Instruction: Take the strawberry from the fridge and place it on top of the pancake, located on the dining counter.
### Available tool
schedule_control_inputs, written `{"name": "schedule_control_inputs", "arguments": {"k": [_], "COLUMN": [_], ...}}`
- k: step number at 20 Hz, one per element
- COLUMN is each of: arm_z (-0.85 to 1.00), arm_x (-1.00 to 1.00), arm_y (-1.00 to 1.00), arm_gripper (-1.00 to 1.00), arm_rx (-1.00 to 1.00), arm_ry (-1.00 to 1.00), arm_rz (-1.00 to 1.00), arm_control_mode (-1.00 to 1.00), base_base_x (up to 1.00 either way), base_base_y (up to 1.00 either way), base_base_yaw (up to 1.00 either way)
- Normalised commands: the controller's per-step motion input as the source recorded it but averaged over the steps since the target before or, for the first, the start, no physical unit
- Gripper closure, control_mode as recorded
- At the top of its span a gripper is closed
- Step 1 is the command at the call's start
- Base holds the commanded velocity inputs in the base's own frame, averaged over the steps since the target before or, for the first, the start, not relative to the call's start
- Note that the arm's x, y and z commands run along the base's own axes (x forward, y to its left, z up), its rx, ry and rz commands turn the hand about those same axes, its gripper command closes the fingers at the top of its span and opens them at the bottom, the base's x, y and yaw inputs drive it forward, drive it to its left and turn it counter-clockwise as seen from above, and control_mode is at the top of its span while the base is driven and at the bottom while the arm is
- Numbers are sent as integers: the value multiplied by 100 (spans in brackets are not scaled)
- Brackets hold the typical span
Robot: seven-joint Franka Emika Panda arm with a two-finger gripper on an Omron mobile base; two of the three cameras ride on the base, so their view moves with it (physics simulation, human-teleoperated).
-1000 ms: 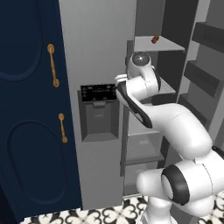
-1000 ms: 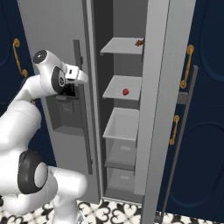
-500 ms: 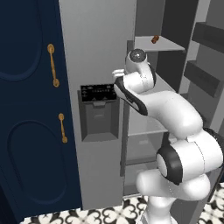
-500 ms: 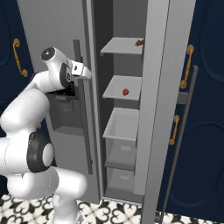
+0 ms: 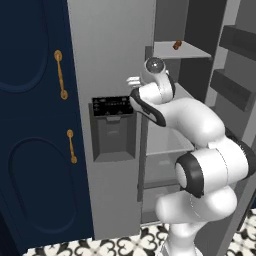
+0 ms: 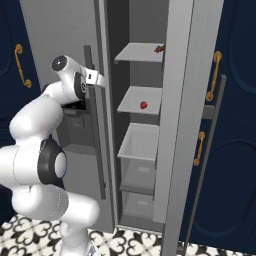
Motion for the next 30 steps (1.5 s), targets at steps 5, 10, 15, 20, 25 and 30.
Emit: {"name": "schedule_control_inputs", "arguments": {"k": [5,10,15,20,25,30], "arm_z": [-10,-12,-2,0,0,1], "arm_x": [45,57,9,-92,-100,-100], "arm_y": [0,0,8,24,37,46], "arm_gripper": [-100,100,100,100,100,100], "arm_rx": [0,0,0,0,2,4], "arm_ry": [-3,0,0,0,0,0], "arm_rz": [0,0,0,3,4,1], "arm_control_mode": [-100,-100,-100,-100,-100,-100], "base_base_x": [0,0,0,0,0,0], "base_base_y": [0,0,0,0,0,0], "base_base_yaw": [0,0,0,0,0,0]}}
